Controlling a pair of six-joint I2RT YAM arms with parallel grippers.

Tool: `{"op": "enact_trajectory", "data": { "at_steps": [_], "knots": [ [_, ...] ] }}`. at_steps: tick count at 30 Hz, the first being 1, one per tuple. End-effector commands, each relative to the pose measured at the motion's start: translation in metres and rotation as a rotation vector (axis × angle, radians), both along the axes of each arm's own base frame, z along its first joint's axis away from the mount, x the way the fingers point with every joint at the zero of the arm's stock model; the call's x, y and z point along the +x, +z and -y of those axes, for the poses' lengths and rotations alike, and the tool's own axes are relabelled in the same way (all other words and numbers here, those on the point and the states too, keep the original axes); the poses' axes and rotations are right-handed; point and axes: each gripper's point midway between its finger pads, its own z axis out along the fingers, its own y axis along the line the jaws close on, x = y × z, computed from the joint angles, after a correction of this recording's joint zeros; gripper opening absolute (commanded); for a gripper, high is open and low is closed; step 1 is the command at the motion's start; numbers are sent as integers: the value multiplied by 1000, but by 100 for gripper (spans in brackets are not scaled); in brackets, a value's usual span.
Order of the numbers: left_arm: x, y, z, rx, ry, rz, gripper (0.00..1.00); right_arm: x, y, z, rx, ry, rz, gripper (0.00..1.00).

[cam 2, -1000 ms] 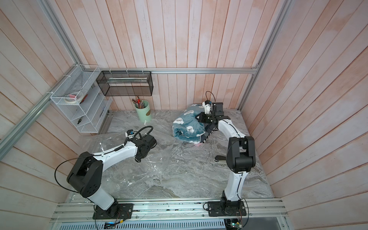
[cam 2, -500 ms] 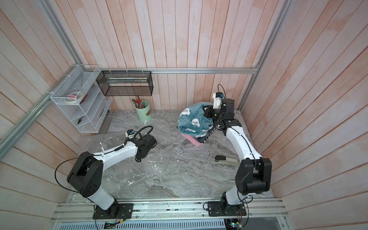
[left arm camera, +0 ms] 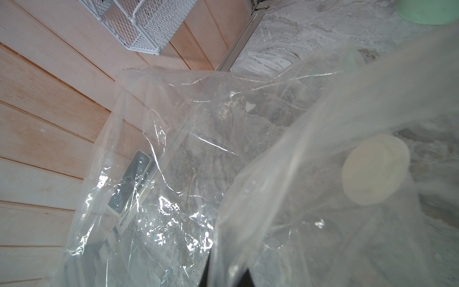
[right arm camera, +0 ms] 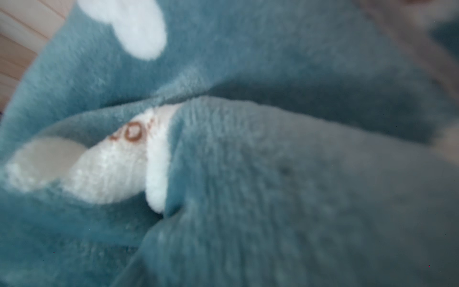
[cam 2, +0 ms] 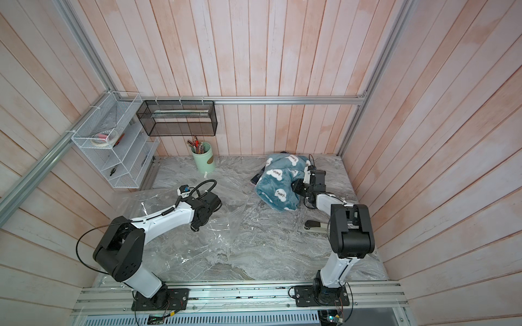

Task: Take the blanket out of the vacuum bag
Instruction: Place the blanket at the center of the board.

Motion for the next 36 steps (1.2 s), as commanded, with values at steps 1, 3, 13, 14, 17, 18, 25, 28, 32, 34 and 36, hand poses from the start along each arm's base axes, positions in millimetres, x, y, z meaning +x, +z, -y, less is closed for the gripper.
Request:
{"op": "enact_trajectory", "data": {
  "at_steps": [1, 3, 13, 14, 17, 18, 25, 28, 32, 34, 36],
  "knots": [
    [-2, 5, -4, 7, 4, 12, 0, -7, 29, 8, -149, -39, 55, 52],
    [-1, 3, -3, 3, 3, 11, 0, -16, 50, 10, -273, -67, 75, 60],
    [5, -3, 12, -19, -12, 6, 0, -57, 98, -4, -573, -86, 82, 74],
    [6, -2, 13, -18, -13, 7, 0, -51, 97, -9, -576, -61, 74, 75],
    [7, 1, 14, -15, -8, 10, 0, -29, 82, -20, -667, 16, -20, 75],
    [7, 3, 14, -16, -7, 14, 0, -22, 79, -24, -694, 31, -40, 75],
    [6, 4, 12, -2, -6, 11, 0, 4, 5, -44, -757, 147, -136, 77],
    [6, 4, 10, 3, -5, 11, 0, -19, -36, -36, -814, 166, -263, 77],
    [9, 2, 12, 1, -11, 11, 0, -59, -65, -20, -788, 148, -350, 77],
    [10, 0, 14, 0, -14, 8, 0, -71, -56, -18, -742, 127, -328, 76],
    [12, -1, 15, -8, -16, 10, 0, -75, -37, -20, -700, 111, -280, 76]
  ]
}}
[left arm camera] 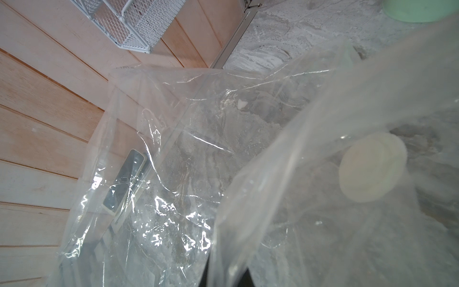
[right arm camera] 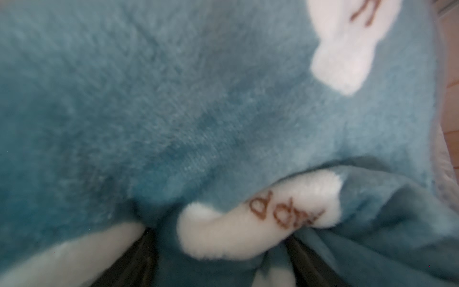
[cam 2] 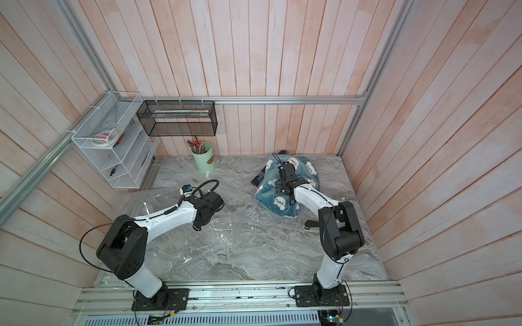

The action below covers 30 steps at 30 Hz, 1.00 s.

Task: Take the blanket out of the vacuum bag
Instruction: Place the blanket at the center of the board.

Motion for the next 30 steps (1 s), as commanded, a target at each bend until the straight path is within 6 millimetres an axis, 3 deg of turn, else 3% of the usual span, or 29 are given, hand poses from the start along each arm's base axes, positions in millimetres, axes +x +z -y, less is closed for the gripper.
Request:
{"op": "enact_trajectory", "data": {
  "at_steps": [1, 7, 10, 15, 20, 24, 27, 30],
  "knots": [
    [10, 2, 5, 0, -5, 23, 0, -45, -19, 9, 18, -9, -147, 77],
    [8, 0, 6, -15, -5, 23, 0, -30, 89, 1, 118, 2, 87, 77],
    [7, 1, 6, -16, -5, 26, 0, -27, 115, 6, 136, -9, 136, 77],
    [7, 0, 5, -12, -7, 24, 0, -37, 93, 24, 89, -63, 92, 77],
    [9, -1, 7, -15, -8, 19, 0, -23, 54, 59, 196, -125, 88, 77],
    [9, 2, 6, -11, -7, 25, 0, -17, 5, 90, 234, -182, -33, 77],
    [8, 3, 5, -10, -5, 25, 0, -14, -26, 100, 236, -191, -94, 77],
    [8, 6, 6, -7, -14, 26, 0, -8, -18, 99, 257, -161, -82, 75]
  ]
}}
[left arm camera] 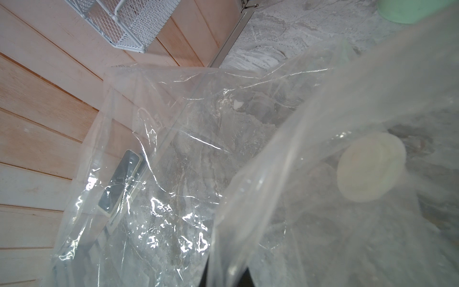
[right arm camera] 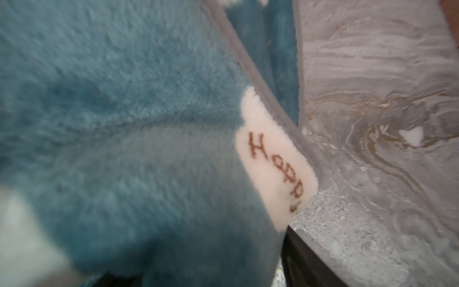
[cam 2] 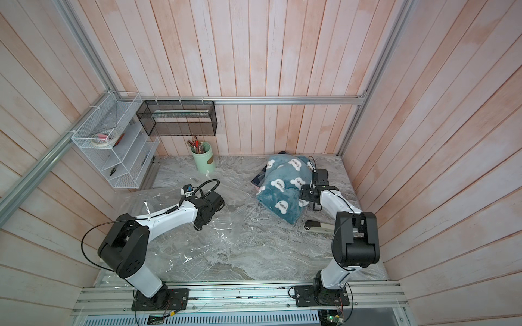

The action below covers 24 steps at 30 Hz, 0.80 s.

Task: Take the blanket out of the vacuum bag
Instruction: Place the blanket at the center of the board, then reset both arms

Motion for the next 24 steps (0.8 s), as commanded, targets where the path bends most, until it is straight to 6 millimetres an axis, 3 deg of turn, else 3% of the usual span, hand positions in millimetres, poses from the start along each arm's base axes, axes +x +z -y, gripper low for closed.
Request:
{"op": "enact_trajectory", "data": {
  "at_steps": [1, 4, 6, 8, 9, 10, 11, 12, 14, 15, 17, 20, 22, 24],
  "knots": [
    [6, 11, 5, -10, -22, 26, 0, 12, 23, -8, 34, 48, 72, 75],
    [22, 17, 27, -102, -180, 40, 0, 9, 71, -2, -33, 30, 173, 75],
    [39, 22, 70, -253, -463, 50, 0, 0, 109, -3, -95, 21, 238, 75],
    [50, 44, 121, -412, -824, 105, 29, -13, 152, -7, -142, 11, 322, 76],
    [58, 62, 134, -507, -960, 161, 50, -20, 172, -12, -143, 17, 370, 77],
    [70, 81, 137, -621, -1033, 219, 77, -29, 188, -18, -125, 27, 407, 79],
    [82, 95, 132, -672, -1050, 249, 99, -37, 201, -24, -91, 44, 435, 80],
    [94, 100, 121, -684, -1007, 227, 100, -48, 209, -32, -40, 73, 460, 83],
    [86, 107, 121, -634, -968, 164, 100, -68, 210, -43, 30, 122, 512, 93],
    [72, 111, 123, -549, -949, 193, 100, -75, 205, -45, 46, 144, 553, 98],
    [50, 120, 114, -418, -894, 347, 100, -78, 186, -42, 86, 159, 607, 98],
    [33, 117, 53, -280, -763, 580, 100, -64, 142, -14, 153, 91, 587, 98],
    [15, 104, 19, -110, -744, 656, 100, -53, 102, 17, 86, -15, 538, 98],
    [8, 90, -9, -43, -662, 672, 100, -49, 79, 30, -10, -38, 510, 98]
  ]
}}
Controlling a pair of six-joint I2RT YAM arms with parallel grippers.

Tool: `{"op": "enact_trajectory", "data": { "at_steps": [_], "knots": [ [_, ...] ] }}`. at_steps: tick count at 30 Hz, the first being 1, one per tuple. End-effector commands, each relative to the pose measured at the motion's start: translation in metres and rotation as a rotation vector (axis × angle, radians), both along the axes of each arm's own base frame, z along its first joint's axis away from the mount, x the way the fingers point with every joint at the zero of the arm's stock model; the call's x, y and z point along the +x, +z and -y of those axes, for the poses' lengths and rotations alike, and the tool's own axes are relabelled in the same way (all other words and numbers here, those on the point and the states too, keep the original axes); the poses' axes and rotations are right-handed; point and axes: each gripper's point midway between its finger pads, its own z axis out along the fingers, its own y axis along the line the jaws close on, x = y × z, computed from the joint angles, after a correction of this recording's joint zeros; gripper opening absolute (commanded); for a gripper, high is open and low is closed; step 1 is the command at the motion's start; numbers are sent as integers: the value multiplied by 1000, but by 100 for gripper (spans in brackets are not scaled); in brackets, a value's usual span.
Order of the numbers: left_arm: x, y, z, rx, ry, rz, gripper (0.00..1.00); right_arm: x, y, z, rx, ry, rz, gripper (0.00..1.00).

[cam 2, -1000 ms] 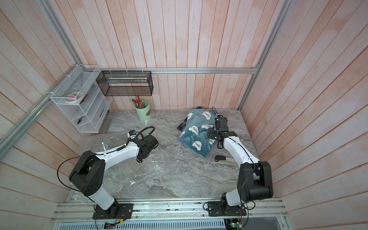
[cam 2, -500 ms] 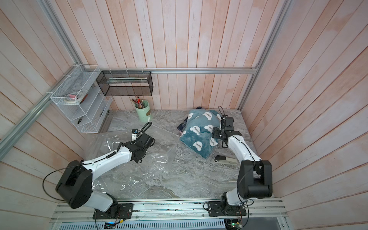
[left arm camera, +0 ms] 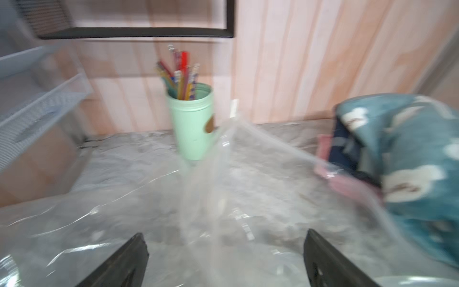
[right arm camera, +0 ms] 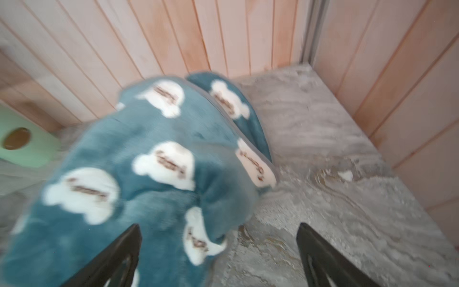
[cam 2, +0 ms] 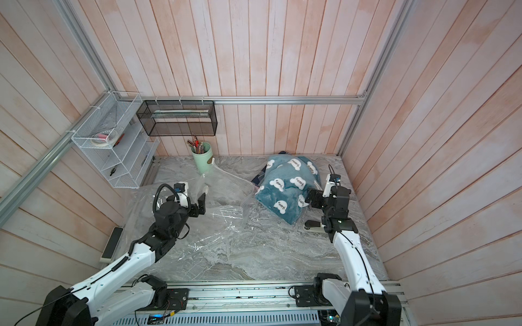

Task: Take the blanket out of the vacuum bag
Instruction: Reset both arms

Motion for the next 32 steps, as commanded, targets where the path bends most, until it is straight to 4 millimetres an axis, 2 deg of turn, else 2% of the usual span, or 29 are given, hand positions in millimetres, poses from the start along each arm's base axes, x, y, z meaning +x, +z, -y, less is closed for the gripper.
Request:
{"op": "enact_trajectory", "data": {
  "at_steps": [1, 5, 6, 9, 10, 11, 12, 13, 14, 15, 16, 18, 23, 25, 27, 28, 32],
  "knots": [
    [-1, 12, -50, 68, 188, 177, 100, 14, -9, 18, -94, -57, 89, 98],
    [2, -16, -76, -9, 209, 238, 100, -4, -27, 44, -139, -226, 276, 98],
    [4, -14, -80, -9, 217, 284, 100, -9, -17, 48, -134, -252, 382, 98],
    [26, -37, -80, -5, 162, 262, 100, -14, 0, 23, -186, -106, 516, 98],
    [29, -38, -78, -11, 152, 240, 100, -19, -7, 20, -186, -93, 532, 98],
    [33, -48, -73, -28, 91, 163, 100, -23, -12, 17, -187, -78, 559, 98],
    [35, -52, -58, -38, -51, 141, 100, -27, -1, 10, -196, -48, 646, 98],
    [33, -47, -46, -39, -143, 179, 100, -19, -6, 6, -224, -38, 604, 98],
    [31, -45, -47, -43, -147, 191, 100, -7, -13, 4, -247, -38, 529, 98],
    [31, -48, -52, -53, -117, 166, 100, 7, -28, 2, -255, -23, 420, 98],
    [34, -49, -54, -56, -102, 159, 100, 16, -25, -3, -265, 1, 443, 98],
    [35, -47, -54, -57, -106, 176, 100, 3, -17, 2, -275, -57, 507, 98],
    [37, -49, -62, -69, -57, 160, 100, -23, -4, -3, -339, -97, 595, 98],
    [46, -52, -70, -81, -7, 131, 100, -17, -3, -7, -349, -81, 605, 98],
    [55, -57, -75, -81, 23, 91, 100, 7, -21, -5, -280, -11, 480, 98],
    [50, -55, -75, -81, 22, 108, 100, 16, -28, -5, -264, 11, 418, 98],
    [55, -56, -77, -82, 33, 93, 100, 2, -17, -2, -299, -49, 513, 98]
  ]
}}
